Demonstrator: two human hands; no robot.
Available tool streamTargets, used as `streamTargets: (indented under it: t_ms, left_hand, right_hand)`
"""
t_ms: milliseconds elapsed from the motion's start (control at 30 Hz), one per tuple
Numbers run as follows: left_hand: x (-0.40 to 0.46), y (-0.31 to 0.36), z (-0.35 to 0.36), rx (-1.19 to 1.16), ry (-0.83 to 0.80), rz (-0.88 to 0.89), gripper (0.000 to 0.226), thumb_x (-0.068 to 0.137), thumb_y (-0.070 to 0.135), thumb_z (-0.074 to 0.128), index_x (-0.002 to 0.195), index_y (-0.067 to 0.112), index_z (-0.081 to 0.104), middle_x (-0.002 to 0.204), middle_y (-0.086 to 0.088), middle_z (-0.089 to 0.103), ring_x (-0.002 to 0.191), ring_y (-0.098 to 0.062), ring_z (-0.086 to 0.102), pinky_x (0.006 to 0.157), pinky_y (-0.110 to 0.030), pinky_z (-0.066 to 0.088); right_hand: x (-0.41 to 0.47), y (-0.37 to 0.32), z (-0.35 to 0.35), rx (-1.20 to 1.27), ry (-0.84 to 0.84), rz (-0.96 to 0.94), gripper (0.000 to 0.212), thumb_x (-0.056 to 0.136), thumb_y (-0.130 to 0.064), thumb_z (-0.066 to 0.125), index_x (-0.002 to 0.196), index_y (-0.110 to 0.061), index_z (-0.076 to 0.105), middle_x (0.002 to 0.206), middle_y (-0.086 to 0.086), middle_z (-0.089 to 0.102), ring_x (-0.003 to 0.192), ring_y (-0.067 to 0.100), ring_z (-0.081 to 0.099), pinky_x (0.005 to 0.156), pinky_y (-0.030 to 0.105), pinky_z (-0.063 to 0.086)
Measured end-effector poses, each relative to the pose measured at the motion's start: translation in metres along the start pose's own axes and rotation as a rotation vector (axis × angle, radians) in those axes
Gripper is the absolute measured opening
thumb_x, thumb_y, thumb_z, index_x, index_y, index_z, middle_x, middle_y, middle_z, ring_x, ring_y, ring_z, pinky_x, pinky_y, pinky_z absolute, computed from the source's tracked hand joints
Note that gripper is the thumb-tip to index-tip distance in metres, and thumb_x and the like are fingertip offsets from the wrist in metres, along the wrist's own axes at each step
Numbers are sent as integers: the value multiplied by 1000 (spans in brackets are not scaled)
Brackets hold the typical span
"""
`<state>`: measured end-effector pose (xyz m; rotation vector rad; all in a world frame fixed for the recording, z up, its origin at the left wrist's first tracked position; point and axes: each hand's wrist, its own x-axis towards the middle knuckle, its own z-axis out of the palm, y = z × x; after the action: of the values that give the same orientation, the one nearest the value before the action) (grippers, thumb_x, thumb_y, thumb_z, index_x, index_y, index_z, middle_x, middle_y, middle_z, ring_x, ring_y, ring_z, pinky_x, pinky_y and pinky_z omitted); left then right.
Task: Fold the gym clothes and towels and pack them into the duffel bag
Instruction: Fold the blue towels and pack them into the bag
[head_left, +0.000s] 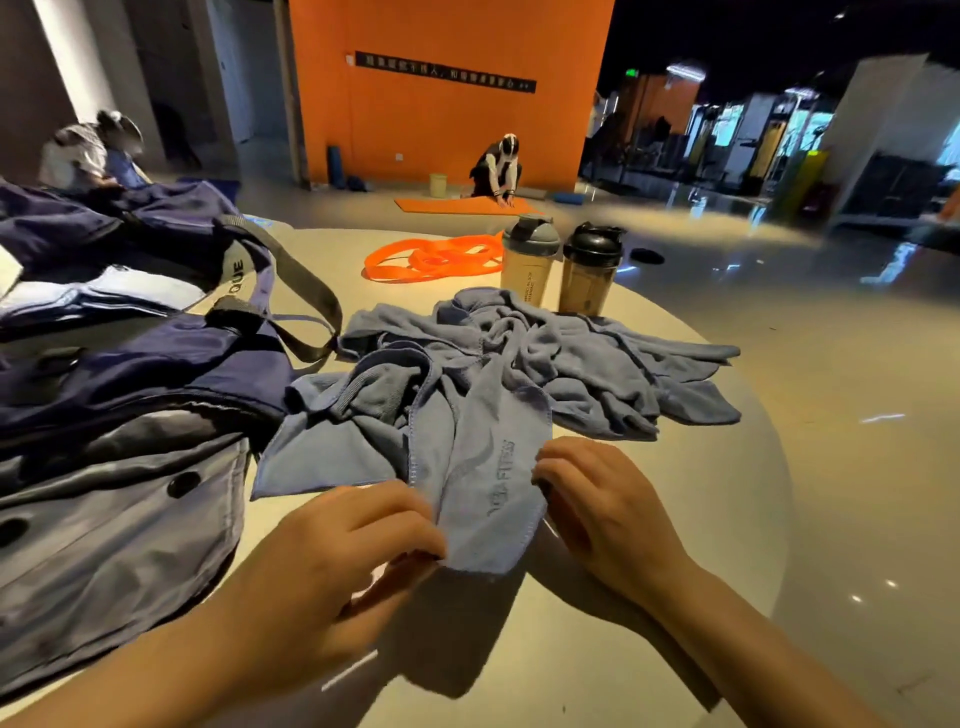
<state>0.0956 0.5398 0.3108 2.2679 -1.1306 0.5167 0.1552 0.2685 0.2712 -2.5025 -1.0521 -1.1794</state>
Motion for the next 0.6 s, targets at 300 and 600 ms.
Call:
streamTargets:
  t_ms: [300, 600]
  left_hand:
    - [18, 12, 35, 219, -109, 156, 25, 89, 43, 50, 112, 33, 53, 92, 10, 65, 73, -9, 59, 61, -23, 51]
    - [14, 8, 24, 60, -211, 7, 20, 89, 39, 44, 105, 39, 56, 92, 14, 48, 58, -1, 46, 47, -10, 32]
  right_hand:
    - [3, -7, -5, 84, -6, 59, 36, 101, -44, 24, 105, -19, 49, 79, 4, 68, 64, 22, 58, 59, 27, 46]
    - [-3, -1, 1, 106, -73, 113, 38, 100, -49, 29, 106, -21, 53, 92, 2, 68, 76, 18, 61, 63, 27, 54]
